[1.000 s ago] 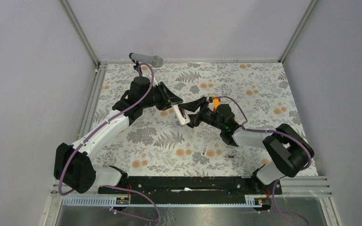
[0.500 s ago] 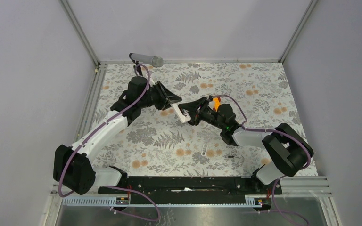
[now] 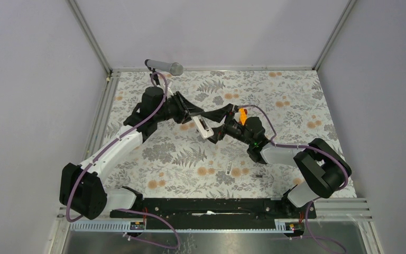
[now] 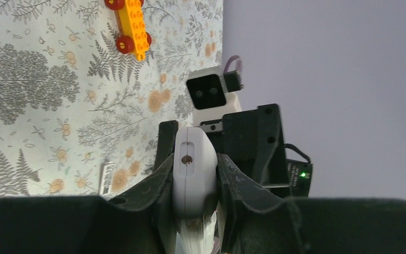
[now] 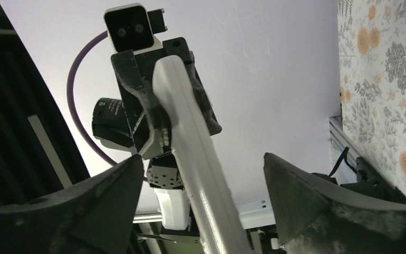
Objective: Load the batteries into the remote control
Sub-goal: Load the battery into the remote control.
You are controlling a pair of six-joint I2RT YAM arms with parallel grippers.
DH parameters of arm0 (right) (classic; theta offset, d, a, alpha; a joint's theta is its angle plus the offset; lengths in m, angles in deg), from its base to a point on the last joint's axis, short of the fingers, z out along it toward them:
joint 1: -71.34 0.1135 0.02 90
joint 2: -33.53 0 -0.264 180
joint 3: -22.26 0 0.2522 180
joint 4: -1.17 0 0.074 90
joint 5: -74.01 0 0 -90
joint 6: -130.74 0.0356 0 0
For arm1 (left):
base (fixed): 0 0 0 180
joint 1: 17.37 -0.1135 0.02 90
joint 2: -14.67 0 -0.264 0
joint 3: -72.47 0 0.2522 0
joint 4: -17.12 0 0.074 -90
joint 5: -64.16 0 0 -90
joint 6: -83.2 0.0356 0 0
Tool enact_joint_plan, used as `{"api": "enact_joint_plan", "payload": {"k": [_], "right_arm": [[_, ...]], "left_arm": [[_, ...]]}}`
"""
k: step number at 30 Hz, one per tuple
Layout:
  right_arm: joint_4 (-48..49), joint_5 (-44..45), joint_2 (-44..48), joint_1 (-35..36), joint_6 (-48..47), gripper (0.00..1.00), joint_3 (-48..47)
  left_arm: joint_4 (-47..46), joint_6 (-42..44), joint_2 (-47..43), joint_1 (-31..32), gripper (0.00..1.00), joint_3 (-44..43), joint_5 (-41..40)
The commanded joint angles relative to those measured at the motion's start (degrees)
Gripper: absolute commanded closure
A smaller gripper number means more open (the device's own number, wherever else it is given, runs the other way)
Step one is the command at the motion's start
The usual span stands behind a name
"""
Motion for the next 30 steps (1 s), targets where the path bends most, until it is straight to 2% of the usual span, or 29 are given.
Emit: {"api": "enact_joint_plan", "payload": {"k": [1,10,13,17,22,26,29,30], "right_arm": [[5.7,-1.0,0.0,-0.2,-3.2,0.06,-0.4],[10.6,-4.7,0.7,-0.6,-11.5,0.05,6.0],[12.3,-5.6,2.9,-1.7,-14.5,0.06,10.0],[7.0,-6.6,8.3,-2.8,-21.5,0.06,11.5],[-13.5,-5.7,17.9,-3.7,-38.1,0.06,8.2],[-41.9,1.9,24.2,-3.8,-57.6,0.11,1.5],[-60.0,9.9,23.9,-3.9,-68.0,0.2,-3.3],[-66.0,12.7,23.0,-3.8,-69.6,0.26,-4.8]], "left_arm": [[-0.5,9.2,-0.4,-0.2,1.0,-0.8,2.6],[-3.2,23.0,-0.9,-1.6,1.0,-2.5,11.7],[-1.9,28.3,-3.4,-1.6,1.0,-1.9,12.0],[2.4,35.2,-5.5,-1.6,1.0,-1.8,11.4],[-2.1,37.2,-8.2,-1.6,1.0,1.2,15.6],[-4.8,38.2,-10.4,-1.6,1.0,3.0,17.1],[-4.7,39.7,-11.8,-1.6,1.0,3.5,15.7],[-4.7,40.0,-12.3,-1.6,1.0,3.8,14.5]]}}
